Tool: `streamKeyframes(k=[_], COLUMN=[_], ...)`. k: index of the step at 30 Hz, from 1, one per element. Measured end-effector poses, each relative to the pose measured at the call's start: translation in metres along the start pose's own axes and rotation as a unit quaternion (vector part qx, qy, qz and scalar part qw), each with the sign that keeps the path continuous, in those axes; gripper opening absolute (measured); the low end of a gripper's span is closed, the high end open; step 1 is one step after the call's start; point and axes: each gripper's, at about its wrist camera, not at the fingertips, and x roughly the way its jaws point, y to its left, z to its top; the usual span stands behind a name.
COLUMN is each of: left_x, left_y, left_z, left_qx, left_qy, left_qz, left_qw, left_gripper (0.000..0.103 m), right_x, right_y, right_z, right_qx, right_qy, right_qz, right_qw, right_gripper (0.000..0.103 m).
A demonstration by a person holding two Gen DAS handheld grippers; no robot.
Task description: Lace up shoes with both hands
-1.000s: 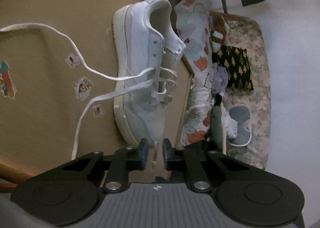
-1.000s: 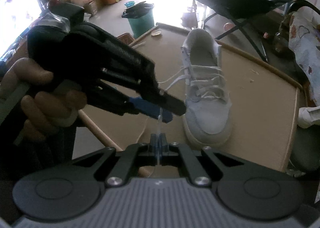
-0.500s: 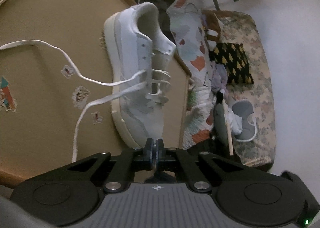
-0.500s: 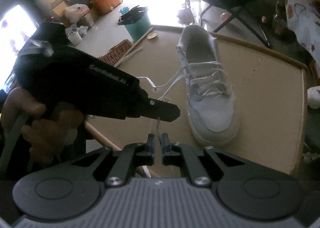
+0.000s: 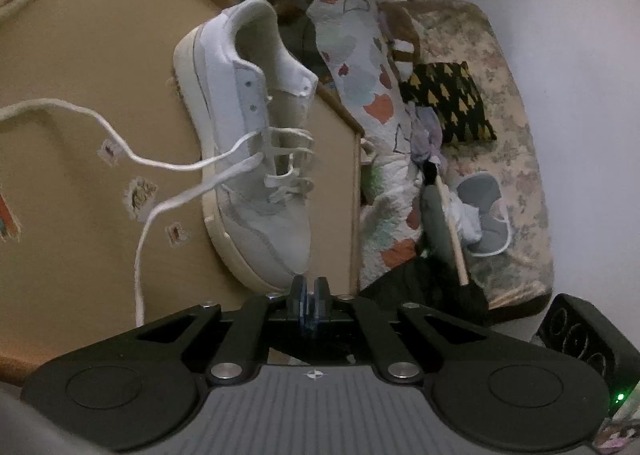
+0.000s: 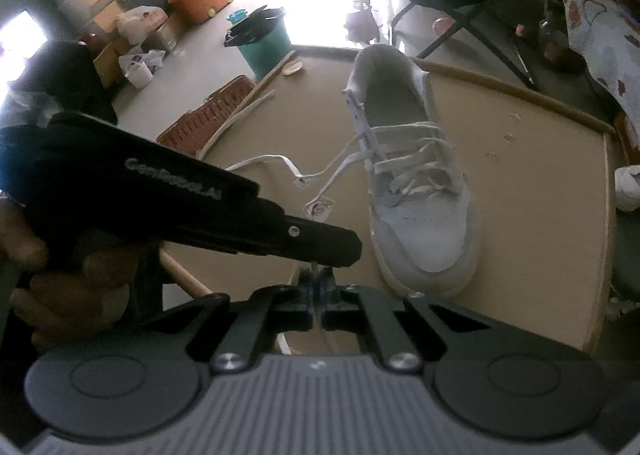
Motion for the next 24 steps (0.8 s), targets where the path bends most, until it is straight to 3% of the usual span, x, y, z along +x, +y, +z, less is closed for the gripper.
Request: streamKeyframes(k=[2, 4, 5, 10, 15, 21, 22, 24], left_x=[-0.005, -0.015, -0.020, -0.037, -0.015, 0.031, 0.037, 0.049], left_y=[-0.003, -0.002, -0.004, -0.022, -0.043, -0.061, -0.063, -0.067], left_z=[0.003, 0.010, 0.014, 0.053, 0.103, 0.144, 0.150, 0.161], left_qx=[0.016, 0.028, 0.033, 0.094, 0.177, 0.294, 0.310, 0.332], left_qy=[-0.019, -0.039, -0.050, -0.111, -0.106, -0.063, -0.058, -0.046], left_qz=[0.006, 0.012, 0.020, 0.081, 0.151, 0.238, 0.246, 0.265], left_qw=[0.9997, 0.9988, 0.9980, 0.9860, 0.9668, 0.9237, 0.9166, 0.9040], left_gripper=[0.017, 0.053, 0.057, 0.057, 0.057, 0.049, 0.038, 0.025], right_x=[-0.001, -0.001, -0.002, -0.002, -0.002, 0.000, 0.000, 0.001], right_y=[-0.003, -0.008, -0.011, -0.025, -0.031, -0.035, -0.036, -0.038], right_z=[-0.002, -0.004, -0.006, -0.011, -0.011, -0.010, -0.010, -0.010], right_qx=[0.006, 0.016, 0.023, 0.050, 0.065, 0.081, 0.084, 0.092], right_qy=[-0.001, -0.003, -0.004, -0.010, -0.020, -0.023, -0.023, -0.024], right_qz=[-0.002, -0.006, -0.009, -0.026, -0.030, -0.030, -0.029, -0.025], right_qw=[1.000, 1.000, 1.000, 0.998, 0.997, 0.996, 0.996, 0.995], right_gripper=[0.003, 0.003, 0.003, 0.003, 0.003, 0.003, 0.003, 0.003])
